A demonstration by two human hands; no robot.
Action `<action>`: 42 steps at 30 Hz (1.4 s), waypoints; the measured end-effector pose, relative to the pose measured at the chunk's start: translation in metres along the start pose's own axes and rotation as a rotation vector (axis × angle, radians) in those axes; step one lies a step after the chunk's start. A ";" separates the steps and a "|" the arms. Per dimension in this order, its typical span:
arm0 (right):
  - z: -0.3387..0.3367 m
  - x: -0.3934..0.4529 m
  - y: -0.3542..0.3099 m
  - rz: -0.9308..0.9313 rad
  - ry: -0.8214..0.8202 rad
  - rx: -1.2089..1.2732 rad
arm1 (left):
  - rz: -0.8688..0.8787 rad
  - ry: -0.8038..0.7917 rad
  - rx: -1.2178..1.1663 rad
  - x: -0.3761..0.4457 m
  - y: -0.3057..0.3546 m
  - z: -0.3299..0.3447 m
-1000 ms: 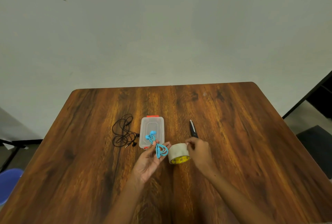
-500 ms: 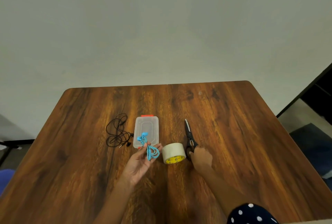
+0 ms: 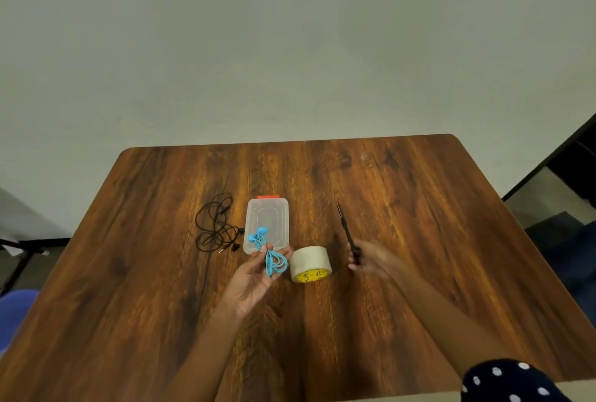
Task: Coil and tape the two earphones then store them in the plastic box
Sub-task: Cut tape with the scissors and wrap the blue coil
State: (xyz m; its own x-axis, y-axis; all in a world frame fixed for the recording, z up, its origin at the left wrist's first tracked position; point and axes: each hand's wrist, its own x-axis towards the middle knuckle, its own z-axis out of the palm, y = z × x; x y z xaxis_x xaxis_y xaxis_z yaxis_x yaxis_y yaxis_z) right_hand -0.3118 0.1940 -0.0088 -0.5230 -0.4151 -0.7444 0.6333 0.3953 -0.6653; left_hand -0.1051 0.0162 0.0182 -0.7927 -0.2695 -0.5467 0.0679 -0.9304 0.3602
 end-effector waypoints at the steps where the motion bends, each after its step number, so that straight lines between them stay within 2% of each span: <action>1: -0.002 -0.008 -0.002 -0.011 -0.074 0.038 | 0.001 -0.007 0.011 0.001 0.000 0.000; 4: -0.005 -0.031 -0.002 -0.012 -0.259 0.028 | 0.006 -0.017 0.030 0.004 0.001 0.000; 11: -0.005 -0.064 0.025 0.149 -0.731 0.118 | 0.008 -0.031 0.033 0.002 0.007 -0.004; 19: -0.011 -0.075 0.071 0.212 -1.020 0.243 | 0.005 -0.019 0.038 -0.002 0.009 -0.005; 27: -0.011 -0.091 0.100 0.267 -1.093 0.238 | 0.024 -0.022 0.021 -0.004 0.003 -0.007; 32: 0.002 -0.097 0.111 0.285 -1.070 0.238 | 0.021 -0.022 0.015 -0.004 0.001 -0.007; 42: 0.032 -0.094 0.114 0.208 -0.992 0.306 | 0.033 -0.020 0.034 -0.004 -0.003 -0.006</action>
State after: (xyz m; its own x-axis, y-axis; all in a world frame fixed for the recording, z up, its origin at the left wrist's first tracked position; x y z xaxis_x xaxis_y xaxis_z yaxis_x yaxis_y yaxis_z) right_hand -0.1719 0.2519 -0.0131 0.2247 -0.9010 -0.3711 0.8457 0.3695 -0.3851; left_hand -0.0984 0.0186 0.0152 -0.8022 -0.2945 -0.5193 0.0739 -0.9122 0.4031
